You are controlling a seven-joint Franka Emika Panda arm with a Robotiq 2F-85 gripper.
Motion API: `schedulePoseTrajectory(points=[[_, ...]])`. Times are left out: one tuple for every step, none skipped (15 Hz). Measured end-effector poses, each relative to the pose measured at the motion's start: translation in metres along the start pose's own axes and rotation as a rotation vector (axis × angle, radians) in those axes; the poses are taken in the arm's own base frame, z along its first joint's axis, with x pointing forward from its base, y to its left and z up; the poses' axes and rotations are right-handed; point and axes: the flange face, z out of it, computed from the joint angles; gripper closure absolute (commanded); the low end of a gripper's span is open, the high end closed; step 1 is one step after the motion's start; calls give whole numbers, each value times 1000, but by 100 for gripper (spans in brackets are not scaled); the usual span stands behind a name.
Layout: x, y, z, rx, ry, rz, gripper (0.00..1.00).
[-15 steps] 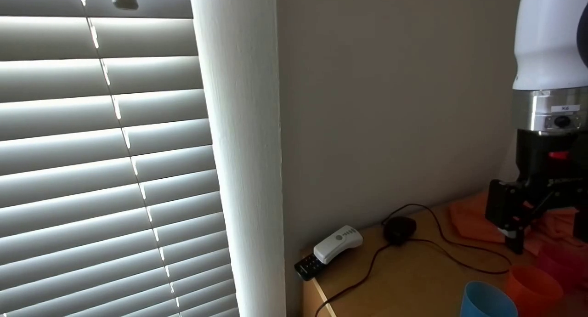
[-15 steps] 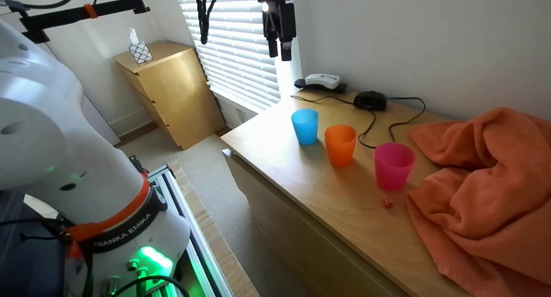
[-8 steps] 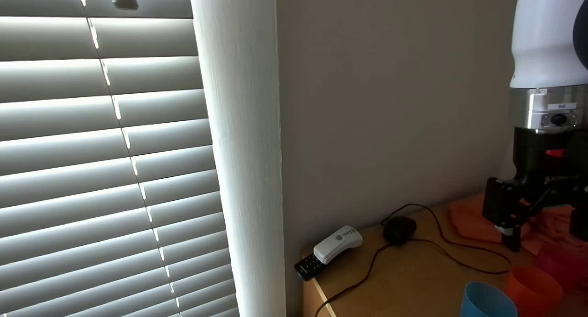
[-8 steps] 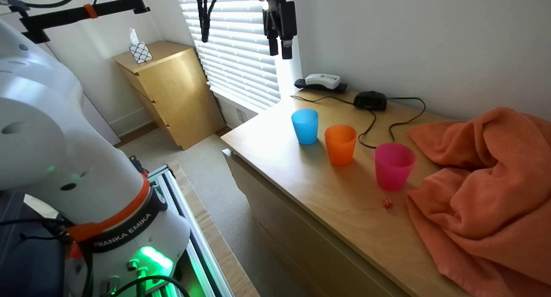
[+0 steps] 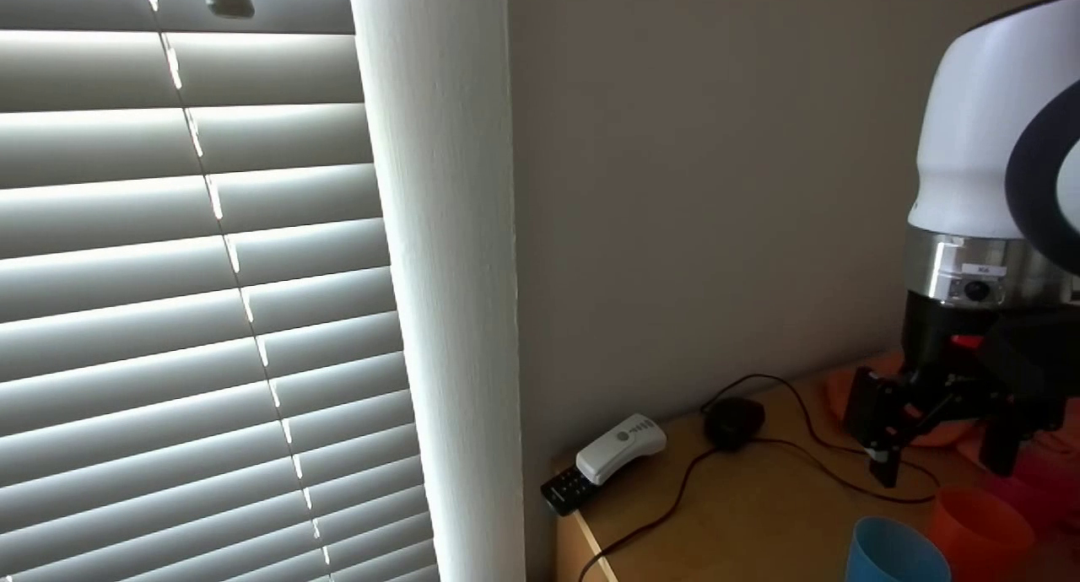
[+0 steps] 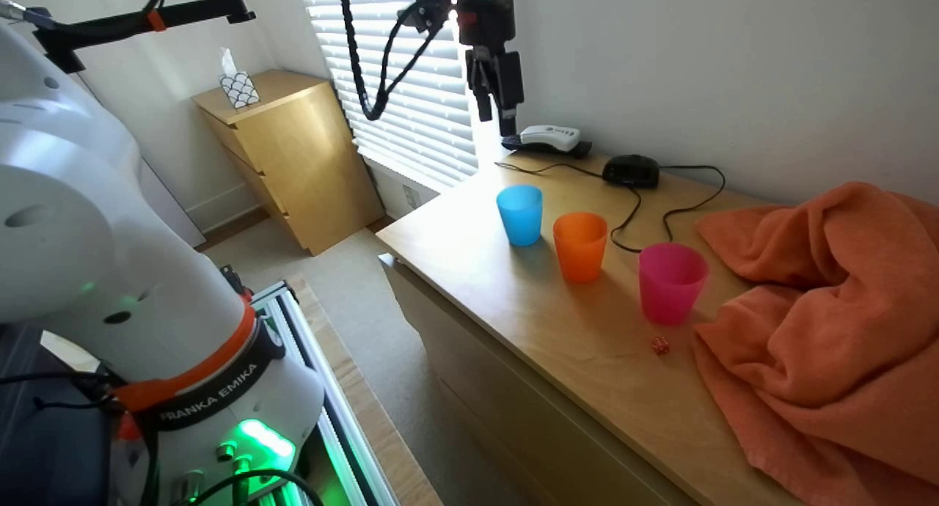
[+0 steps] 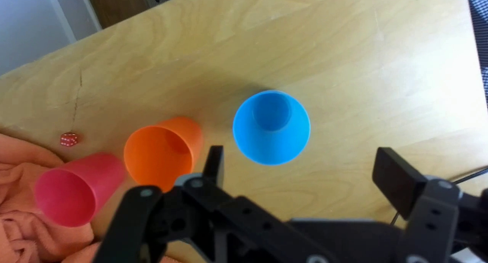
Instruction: Stack the cups together.
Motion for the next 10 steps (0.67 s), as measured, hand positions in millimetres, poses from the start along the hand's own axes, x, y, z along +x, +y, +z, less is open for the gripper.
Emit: schedulePoseTrajectory(points=[[2, -1, 8, 11, 11, 1, 0], [4, -1, 16, 21, 19, 2, 0], [5, -1, 24, 29, 20, 4, 0], [6, 0, 31, 33, 17, 6, 0], [7, 0, 35, 33, 11, 7, 0], [7, 0, 37, 33, 7, 8, 0], [7, 0, 38, 34, 6, 8, 0], [7, 0, 37, 34, 6, 8, 0], [8, 0, 37, 34, 7, 7, 0], [8, 0, 37, 34, 7, 8, 0]])
